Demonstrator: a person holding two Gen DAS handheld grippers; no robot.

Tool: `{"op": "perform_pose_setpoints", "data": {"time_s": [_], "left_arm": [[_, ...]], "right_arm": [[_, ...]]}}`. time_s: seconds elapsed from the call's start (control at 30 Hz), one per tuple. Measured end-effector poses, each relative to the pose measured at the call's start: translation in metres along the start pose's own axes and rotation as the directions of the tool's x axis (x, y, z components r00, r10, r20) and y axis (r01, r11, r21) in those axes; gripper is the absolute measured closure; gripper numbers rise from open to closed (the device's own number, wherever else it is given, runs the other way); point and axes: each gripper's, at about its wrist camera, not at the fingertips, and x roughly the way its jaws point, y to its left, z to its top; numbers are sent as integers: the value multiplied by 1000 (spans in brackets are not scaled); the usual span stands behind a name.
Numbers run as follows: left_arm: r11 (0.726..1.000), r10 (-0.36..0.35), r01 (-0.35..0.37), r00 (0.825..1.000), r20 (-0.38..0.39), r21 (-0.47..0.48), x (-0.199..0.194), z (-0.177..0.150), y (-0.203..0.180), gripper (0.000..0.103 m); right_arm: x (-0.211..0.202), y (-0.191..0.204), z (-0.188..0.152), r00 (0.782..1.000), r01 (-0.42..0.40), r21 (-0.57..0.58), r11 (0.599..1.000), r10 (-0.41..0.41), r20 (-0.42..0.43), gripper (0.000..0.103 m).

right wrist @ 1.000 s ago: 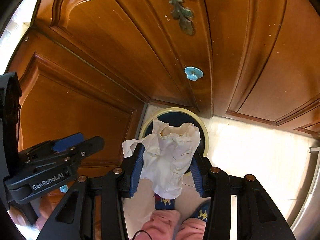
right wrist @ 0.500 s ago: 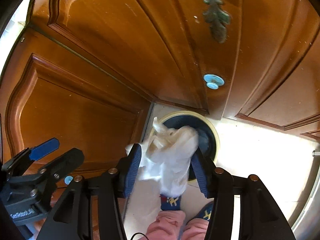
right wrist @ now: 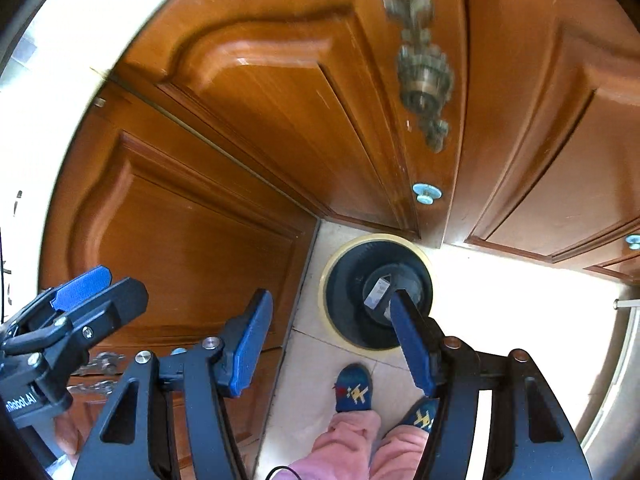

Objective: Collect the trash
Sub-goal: 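Open the right tool over the bin while the left tool opens releasing the carton, then raise both open tools back up to the cluttered counter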

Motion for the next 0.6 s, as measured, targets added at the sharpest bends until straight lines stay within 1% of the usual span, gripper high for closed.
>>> {"op": "perform_pose_setpoints", "data": {"time_s": [0.1, 0.17, 0.23, 0.33, 0.37, 0.43, 0.53, 0.6], "left_arm": [[999, -29, 28, 999, 30, 24, -37, 10, -5, 19], [998, -60, 58, 997, 50, 34, -63, 18, -7, 19], [995, -86, 82, 993, 80, 50, -89, 28, -12, 19], [990, -124, 112, 983, 137, 90, -130, 45, -22, 19], [987, -135, 119, 978, 158, 106, -142, 51, -25, 19], [981, -161, 134, 966, 203, 138, -167, 62, -33, 19], [971, -205, 161, 940, 271, 178, -203, 78, -39, 18], [964, -227, 171, 926, 301, 202, -220, 90, -42, 18]], "right_arm": [[-36, 12, -2, 1000, -10, -2, 1000, 10, 26, 40], [-71, 25, 0, 998, -10, -3, 1000, 10, 56, 40], [-106, 35, 2, 996, -11, -5, 1000, 11, 94, 40], [-153, 48, 5, 988, 0, -8, 1000, 1, 154, 40], [-169, 51, 7, 984, 3, -9, 1000, -1, 177, 40], [-203, 59, 10, 971, 18, -11, 1000, -15, 237, 36], [-247, 69, 14, 951, 47, -8, 999, -42, 306, 34], [-271, 77, 19, 936, 55, 0, 999, -51, 347, 34]]}}
